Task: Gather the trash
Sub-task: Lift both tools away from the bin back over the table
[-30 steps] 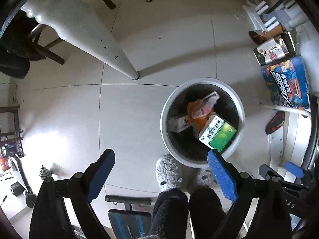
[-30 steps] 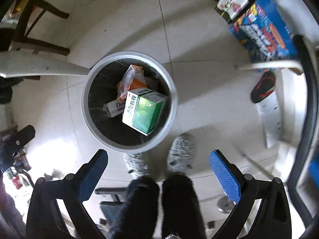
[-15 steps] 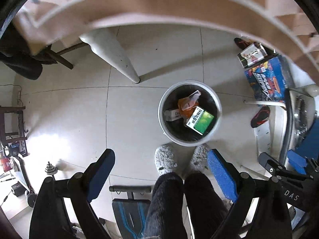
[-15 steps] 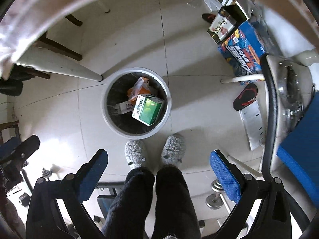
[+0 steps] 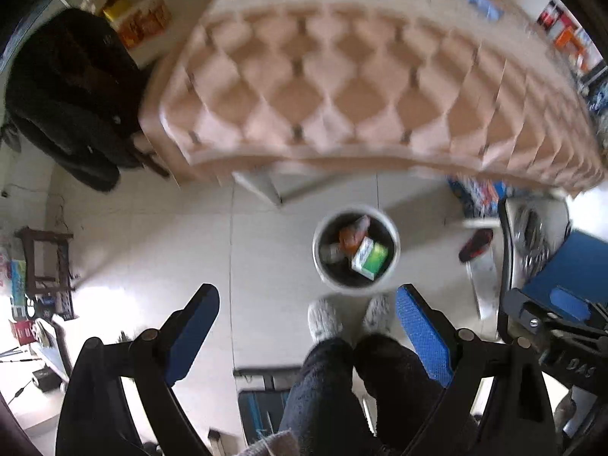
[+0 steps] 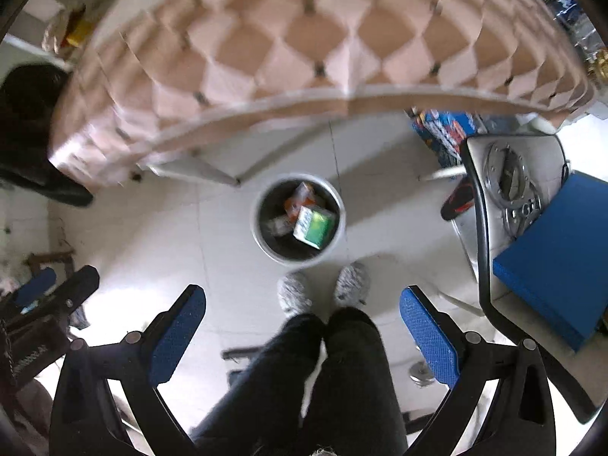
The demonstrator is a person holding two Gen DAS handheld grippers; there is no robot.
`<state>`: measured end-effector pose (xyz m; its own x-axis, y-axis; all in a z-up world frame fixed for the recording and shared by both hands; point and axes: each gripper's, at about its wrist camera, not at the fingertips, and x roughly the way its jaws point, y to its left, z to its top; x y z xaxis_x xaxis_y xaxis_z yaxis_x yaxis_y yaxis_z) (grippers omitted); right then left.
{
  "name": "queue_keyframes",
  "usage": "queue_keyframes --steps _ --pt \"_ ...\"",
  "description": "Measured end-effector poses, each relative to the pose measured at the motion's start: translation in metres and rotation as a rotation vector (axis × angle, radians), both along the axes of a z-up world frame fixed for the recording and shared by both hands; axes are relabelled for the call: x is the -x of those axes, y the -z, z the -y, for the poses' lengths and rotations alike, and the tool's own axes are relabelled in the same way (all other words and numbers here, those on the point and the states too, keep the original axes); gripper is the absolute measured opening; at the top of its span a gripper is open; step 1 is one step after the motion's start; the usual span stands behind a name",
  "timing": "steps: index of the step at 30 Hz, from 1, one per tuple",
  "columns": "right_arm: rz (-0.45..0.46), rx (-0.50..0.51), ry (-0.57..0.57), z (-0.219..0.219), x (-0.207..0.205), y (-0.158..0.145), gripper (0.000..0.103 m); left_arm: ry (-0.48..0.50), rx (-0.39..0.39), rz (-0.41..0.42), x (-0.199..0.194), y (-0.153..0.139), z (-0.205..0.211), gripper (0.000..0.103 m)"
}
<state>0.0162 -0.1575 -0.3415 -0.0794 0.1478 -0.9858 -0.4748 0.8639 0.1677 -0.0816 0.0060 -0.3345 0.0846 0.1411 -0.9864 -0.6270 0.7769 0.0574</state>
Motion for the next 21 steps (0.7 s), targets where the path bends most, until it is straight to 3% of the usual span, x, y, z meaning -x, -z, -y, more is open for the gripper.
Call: queue_keyframes --steps 5,6,10,16,21 --pt "0.043 -0.083 0.093 -0.005 -0.053 -0.049 0.103 -0.022 -0.086 0.063 -0.047 -0.034 -0.019 0.095" --pt "0.061 -0.091 0.118 -0.004 -0.074 -0.060 0.103 -0.020 -0.084 0.085 -0.064 -0.040 -0.023 0.102" --pt "0.104 -0.104 0.217 0.017 -0.153 -0.082 0.103 -0.023 -0.071 0.120 -0.132 -0.053 -0.031 0.103" --pt "0.127 -0.087 0.354 0.061 -0.303 -0.079 0.103 -0.024 -0.033 0.133 -0.266 -0.052 -0.040 0.103" --pt "0.125 -0.019 0.466 0.097 -0.452 -0.047 0.103 -0.043 -0.014 0.084 -0.379 -0.034 -0.035 0.103"
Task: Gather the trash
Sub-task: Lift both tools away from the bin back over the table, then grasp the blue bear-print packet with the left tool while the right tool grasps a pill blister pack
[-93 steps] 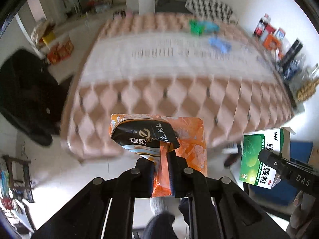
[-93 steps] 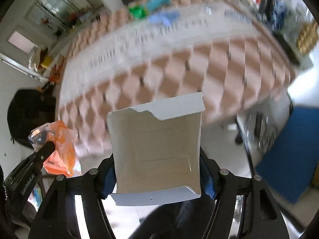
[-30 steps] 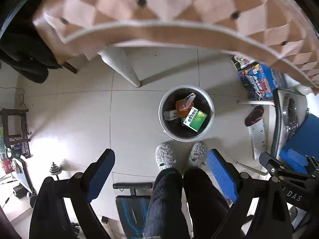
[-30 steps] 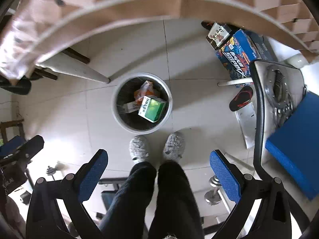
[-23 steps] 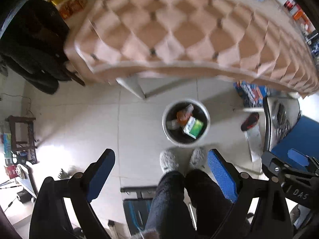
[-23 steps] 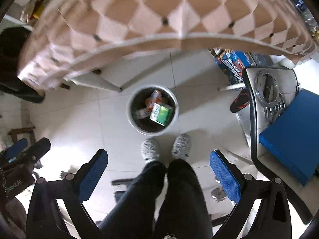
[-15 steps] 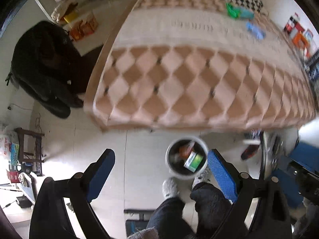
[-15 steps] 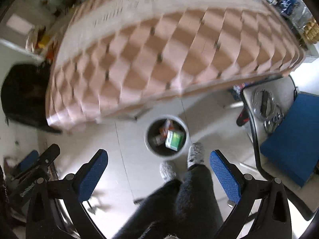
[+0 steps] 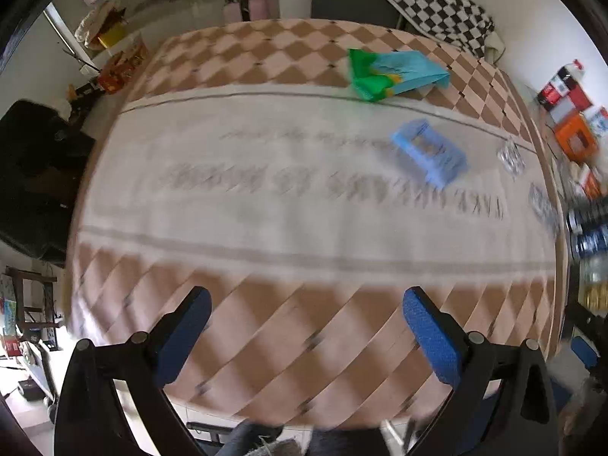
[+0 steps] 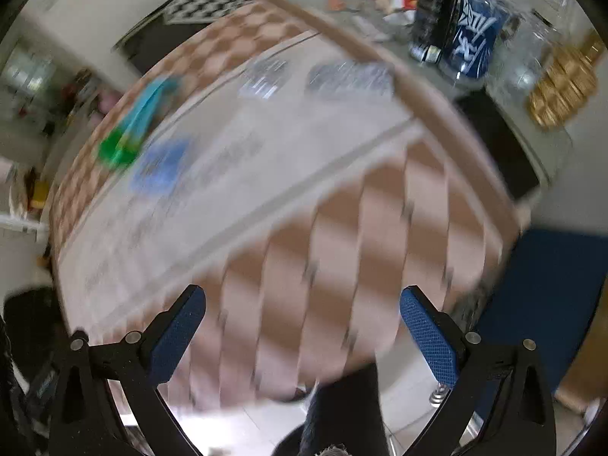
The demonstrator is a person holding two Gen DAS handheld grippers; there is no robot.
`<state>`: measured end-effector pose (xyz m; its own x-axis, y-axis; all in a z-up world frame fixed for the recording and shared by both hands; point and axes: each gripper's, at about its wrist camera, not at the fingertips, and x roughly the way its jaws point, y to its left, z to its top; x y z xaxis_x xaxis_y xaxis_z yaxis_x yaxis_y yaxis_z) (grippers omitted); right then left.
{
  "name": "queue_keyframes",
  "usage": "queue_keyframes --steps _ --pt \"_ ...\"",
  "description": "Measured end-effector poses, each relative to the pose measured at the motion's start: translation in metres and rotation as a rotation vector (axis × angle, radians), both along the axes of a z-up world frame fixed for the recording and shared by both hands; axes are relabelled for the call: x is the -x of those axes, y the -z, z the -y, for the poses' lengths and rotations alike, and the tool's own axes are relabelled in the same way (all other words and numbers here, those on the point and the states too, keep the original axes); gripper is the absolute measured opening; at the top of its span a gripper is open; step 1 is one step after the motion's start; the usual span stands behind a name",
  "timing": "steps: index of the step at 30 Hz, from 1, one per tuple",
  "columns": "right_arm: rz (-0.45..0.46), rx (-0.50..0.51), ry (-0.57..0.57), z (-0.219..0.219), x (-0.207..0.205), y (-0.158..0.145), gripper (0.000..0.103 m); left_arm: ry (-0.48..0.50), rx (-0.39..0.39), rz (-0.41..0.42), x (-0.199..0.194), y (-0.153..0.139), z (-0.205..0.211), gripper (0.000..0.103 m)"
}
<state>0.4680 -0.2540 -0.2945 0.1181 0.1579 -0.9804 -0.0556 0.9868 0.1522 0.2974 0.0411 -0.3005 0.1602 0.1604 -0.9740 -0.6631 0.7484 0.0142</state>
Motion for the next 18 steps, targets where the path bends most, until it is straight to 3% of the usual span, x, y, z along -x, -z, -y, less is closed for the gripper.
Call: queue_keyframes --steps 4,7,10,12,14,16,18 --pt "-0.030 0.020 0.124 0.020 -0.098 0.036 0.103 -0.009 0.034 -0.052 -0.086 0.028 0.000 0.103" --pt "-0.059 0.052 0.125 0.017 -0.148 0.061 0.103 -0.038 0.083 -0.081 -0.129 0.053 -0.005 0.103" --pt "-0.089 0.089 -0.086 -0.010 -0.174 0.071 0.103 -0.052 0.111 -0.110 -0.157 0.073 -0.012 0.102" --pt "-0.102 0.240 -0.375 -0.046 -0.179 0.078 0.103 -0.058 0.108 -0.129 -0.165 0.082 -0.013 0.102" --pt "-0.115 0.393 -0.578 -0.071 -0.178 0.092 0.103 -0.071 0.093 -0.147 -0.172 0.091 -0.011 0.102" --pt "-0.148 0.476 -0.708 -0.087 -0.181 0.107 0.103 -0.084 0.088 -0.153 -0.175 0.096 -0.009 0.102" --pt "-0.197 0.502 -0.766 -0.095 -0.187 0.120 0.103 -0.104 0.084 -0.157 -0.177 0.099 -0.007 0.102"
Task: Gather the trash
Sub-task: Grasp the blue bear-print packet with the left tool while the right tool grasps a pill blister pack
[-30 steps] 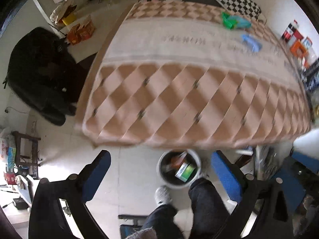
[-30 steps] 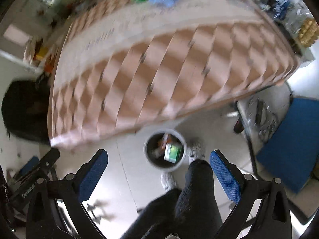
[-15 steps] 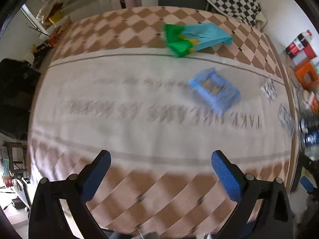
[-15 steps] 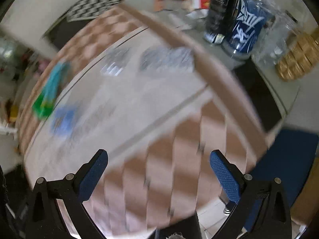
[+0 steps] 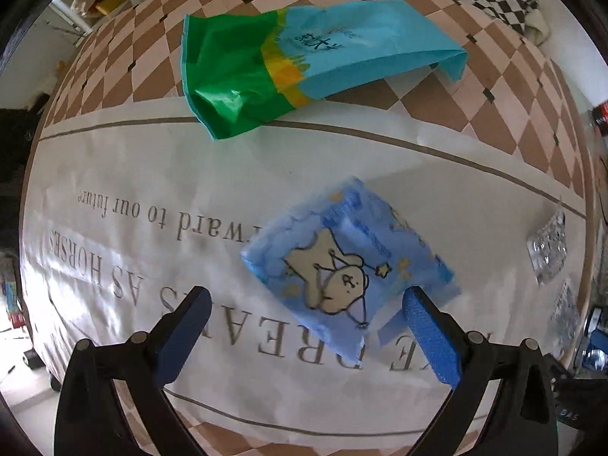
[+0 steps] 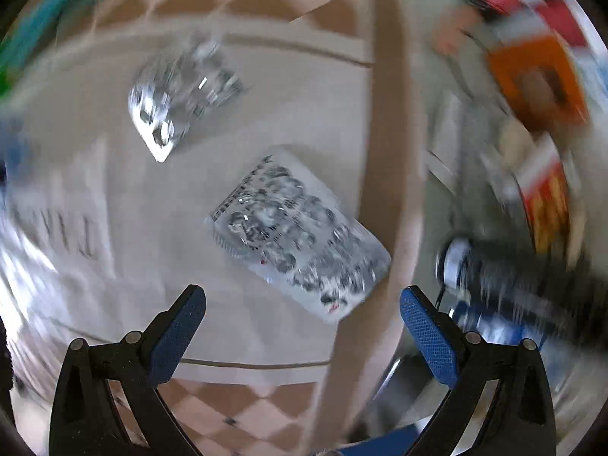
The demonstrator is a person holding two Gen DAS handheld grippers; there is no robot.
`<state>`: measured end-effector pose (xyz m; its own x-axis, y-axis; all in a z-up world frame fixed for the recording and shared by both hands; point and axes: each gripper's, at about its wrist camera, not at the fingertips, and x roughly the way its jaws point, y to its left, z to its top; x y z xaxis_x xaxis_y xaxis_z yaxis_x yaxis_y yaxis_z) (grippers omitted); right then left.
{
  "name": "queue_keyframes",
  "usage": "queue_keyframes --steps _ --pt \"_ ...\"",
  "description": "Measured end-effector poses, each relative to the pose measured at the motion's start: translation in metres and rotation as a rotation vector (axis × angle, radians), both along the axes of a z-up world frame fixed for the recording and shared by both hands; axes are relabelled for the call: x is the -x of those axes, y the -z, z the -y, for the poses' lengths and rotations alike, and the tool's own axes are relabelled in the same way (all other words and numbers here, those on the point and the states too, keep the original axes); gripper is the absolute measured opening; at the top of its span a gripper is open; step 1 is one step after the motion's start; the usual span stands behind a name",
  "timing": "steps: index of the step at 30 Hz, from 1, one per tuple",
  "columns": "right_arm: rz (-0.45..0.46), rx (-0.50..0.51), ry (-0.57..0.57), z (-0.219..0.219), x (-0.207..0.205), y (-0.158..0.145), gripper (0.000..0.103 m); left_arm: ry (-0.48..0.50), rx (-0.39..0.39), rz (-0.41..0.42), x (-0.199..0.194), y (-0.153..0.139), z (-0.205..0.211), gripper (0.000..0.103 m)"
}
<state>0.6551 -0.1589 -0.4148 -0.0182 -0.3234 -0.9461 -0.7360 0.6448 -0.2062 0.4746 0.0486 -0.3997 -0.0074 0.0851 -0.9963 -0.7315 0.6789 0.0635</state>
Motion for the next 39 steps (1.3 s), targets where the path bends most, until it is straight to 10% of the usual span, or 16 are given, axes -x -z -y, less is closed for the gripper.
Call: queue_keyframes --steps 9,12,17,25,28,33,39 --pt "-0.156 -0.086 0.115 0.000 -0.048 0.022 0.090 -0.028 -0.027 0.005 -0.003 0.001 -0.001 0.102" --pt "-0.155 -0.148 0.315 0.011 -0.060 0.011 0.076 -0.028 -0.036 0.016 0.011 -0.008 0.000 0.102" --pt "-0.253 -0.415 0.624 0.022 -0.076 -0.003 0.084 -0.016 -0.068 0.030 0.026 -0.025 0.005 0.102" --pt "-0.086 -0.281 0.322 -0.010 -0.052 0.005 0.098 -0.065 0.024 0.098 0.029 -0.024 -0.013 0.102" --pt "-0.066 -0.268 0.306 -0.017 -0.046 0.018 0.097 -0.100 0.076 0.120 0.015 -0.017 -0.019 0.085" --pt "0.016 -0.284 0.319 -0.017 -0.028 0.019 0.085 -0.068 0.087 0.131 -0.003 -0.017 -0.018 0.022" --pt "0.001 -0.313 0.347 -0.017 0.011 0.015 0.068 0.066 -0.004 0.113 -0.001 -0.032 -0.001 0.006"
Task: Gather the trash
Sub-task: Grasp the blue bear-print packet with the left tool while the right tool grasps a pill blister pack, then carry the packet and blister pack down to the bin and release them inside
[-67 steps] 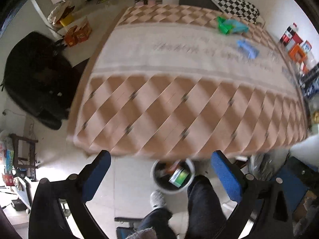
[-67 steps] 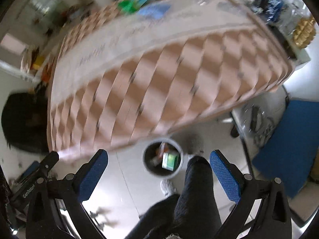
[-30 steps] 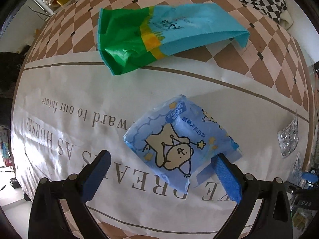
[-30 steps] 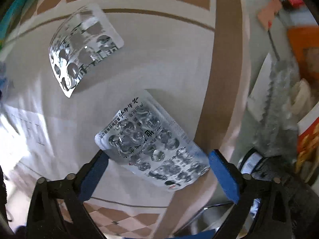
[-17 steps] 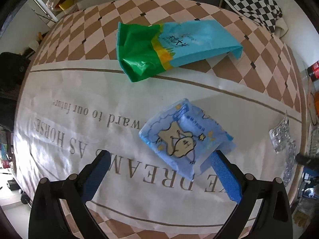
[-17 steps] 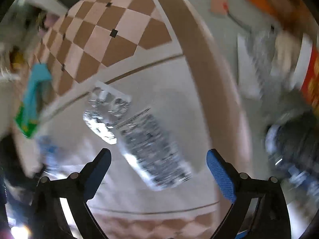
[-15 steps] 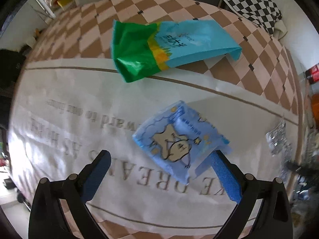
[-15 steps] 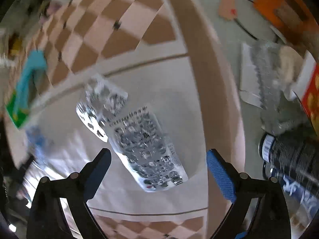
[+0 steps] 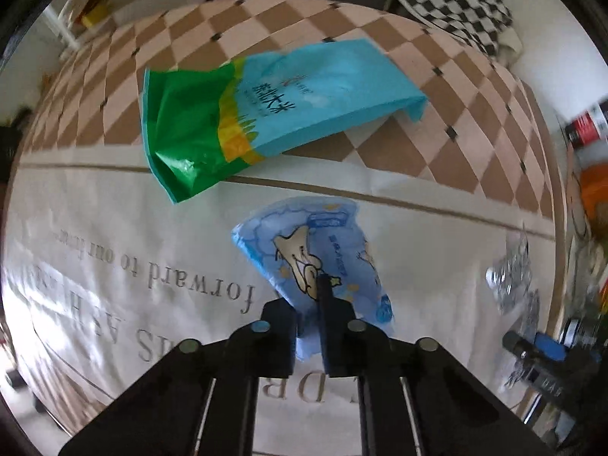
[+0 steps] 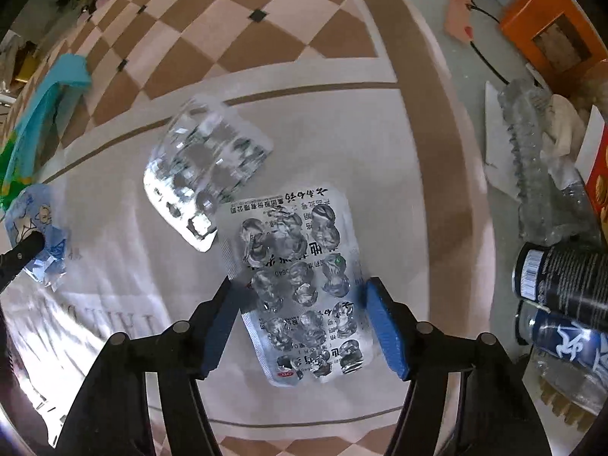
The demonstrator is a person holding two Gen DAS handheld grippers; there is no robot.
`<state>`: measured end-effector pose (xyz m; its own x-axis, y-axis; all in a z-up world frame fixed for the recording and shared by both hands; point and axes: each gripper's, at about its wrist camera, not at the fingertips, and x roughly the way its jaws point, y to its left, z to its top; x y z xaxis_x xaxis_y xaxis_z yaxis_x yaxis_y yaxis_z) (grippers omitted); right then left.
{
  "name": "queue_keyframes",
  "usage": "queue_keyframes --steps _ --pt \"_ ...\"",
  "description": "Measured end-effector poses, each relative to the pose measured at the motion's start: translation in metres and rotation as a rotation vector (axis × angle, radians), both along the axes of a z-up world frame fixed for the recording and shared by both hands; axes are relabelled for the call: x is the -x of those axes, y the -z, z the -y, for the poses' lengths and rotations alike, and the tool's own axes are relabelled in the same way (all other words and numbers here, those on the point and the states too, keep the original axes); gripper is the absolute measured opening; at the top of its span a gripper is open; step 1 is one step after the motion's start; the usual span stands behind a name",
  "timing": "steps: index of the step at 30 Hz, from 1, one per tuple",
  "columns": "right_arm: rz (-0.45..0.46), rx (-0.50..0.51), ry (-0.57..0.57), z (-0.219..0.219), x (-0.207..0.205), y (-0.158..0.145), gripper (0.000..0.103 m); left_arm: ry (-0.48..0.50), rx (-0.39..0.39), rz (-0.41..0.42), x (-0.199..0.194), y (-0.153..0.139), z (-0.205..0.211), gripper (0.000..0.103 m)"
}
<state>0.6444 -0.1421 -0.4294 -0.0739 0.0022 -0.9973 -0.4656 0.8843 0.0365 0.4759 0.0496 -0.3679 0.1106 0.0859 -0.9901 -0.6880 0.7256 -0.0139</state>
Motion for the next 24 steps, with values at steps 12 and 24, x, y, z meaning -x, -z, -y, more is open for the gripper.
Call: queue_keyframes --steps 12,24 --pt "0.103 -0.113 0.077 0.020 0.104 -0.051 0.067 0.149 -0.195 0.087 0.081 -0.076 0.018 0.004" --pt "0.198 -0.232 0.092 0.009 0.262 -0.146 0.067 0.218 -0.278 0.192 0.241 -0.134 0.027 0.004"
